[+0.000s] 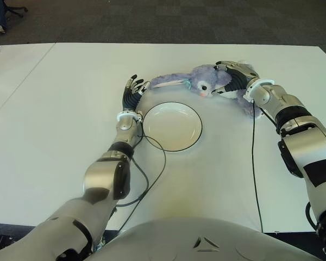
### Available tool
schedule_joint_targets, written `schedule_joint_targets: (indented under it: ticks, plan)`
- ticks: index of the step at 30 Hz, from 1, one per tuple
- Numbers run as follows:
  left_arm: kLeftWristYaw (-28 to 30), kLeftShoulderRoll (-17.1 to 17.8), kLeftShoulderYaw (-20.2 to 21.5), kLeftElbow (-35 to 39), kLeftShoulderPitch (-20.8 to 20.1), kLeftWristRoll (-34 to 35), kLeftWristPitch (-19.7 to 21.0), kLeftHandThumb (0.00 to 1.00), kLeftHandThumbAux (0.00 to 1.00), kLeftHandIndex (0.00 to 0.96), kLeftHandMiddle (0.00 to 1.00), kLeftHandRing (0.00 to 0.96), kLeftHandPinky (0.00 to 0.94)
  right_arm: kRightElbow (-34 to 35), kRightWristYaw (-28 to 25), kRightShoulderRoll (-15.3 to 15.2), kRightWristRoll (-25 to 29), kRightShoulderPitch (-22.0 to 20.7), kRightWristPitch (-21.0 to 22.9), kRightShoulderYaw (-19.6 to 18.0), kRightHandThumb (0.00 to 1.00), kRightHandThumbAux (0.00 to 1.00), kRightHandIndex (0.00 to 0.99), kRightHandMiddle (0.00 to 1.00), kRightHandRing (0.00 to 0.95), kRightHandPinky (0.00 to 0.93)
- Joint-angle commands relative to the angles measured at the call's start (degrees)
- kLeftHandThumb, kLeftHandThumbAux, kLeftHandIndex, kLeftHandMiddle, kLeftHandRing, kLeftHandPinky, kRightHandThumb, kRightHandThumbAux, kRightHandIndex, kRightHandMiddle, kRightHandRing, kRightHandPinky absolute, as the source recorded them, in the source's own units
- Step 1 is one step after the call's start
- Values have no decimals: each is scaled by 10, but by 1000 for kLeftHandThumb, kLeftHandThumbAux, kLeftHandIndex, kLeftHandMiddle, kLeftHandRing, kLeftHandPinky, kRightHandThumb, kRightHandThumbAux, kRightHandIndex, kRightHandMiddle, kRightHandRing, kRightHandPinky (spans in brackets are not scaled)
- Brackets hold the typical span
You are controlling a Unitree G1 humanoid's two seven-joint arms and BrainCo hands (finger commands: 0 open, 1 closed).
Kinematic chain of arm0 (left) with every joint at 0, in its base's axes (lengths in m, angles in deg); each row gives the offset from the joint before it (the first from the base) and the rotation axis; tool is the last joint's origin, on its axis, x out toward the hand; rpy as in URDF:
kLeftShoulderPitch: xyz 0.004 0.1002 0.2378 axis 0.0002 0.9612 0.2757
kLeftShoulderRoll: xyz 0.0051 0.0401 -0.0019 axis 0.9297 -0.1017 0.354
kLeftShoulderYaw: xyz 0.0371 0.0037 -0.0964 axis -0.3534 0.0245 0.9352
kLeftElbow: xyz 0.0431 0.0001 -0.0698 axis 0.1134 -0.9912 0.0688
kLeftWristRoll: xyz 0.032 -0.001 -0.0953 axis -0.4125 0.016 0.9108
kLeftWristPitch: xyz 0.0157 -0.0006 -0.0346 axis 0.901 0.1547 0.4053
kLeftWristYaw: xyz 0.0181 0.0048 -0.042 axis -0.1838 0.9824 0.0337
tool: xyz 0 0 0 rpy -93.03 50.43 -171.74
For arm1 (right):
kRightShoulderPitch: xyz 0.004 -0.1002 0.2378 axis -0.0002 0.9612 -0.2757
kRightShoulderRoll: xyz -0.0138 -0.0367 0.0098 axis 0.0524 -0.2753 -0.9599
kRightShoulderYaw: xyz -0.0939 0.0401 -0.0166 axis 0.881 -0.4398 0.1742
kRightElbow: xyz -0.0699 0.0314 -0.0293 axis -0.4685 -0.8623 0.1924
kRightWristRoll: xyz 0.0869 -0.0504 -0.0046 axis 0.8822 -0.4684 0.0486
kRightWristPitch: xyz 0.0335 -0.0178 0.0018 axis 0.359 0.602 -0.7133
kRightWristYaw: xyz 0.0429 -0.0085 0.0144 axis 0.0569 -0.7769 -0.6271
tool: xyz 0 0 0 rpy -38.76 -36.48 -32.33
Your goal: Put the doll into the plate.
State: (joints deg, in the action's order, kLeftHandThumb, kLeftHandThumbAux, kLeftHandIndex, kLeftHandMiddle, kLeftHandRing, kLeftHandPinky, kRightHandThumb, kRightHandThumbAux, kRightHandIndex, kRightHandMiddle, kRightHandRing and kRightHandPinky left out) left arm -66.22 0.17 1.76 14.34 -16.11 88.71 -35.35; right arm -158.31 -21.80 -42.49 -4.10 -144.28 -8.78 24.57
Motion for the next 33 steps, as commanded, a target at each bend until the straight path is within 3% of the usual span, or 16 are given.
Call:
schedule_joint_targets:
  ticks: [1, 22, 33]
  plan:
    - [-6, -22, 4, -50, 70, 5, 55, 0, 589, 130, 238, 257, 265, -15, -18, 5, 5, 9, 24, -3, 226, 605, 161, 5, 0, 0]
    - [-9, -21, -3, -50, 72, 0, 51, 0, 580, 139, 244, 269, 295, -26, -30, -19, 33, 7, 68, -42, 304, 665, 239, 28, 0, 0]
    - [-4, -21, -1, -50, 70, 3, 53, 0, 578, 128, 222, 239, 223, -26, -30, -22, 38, 0, 89, -57, 277, 661, 247, 25, 0, 0]
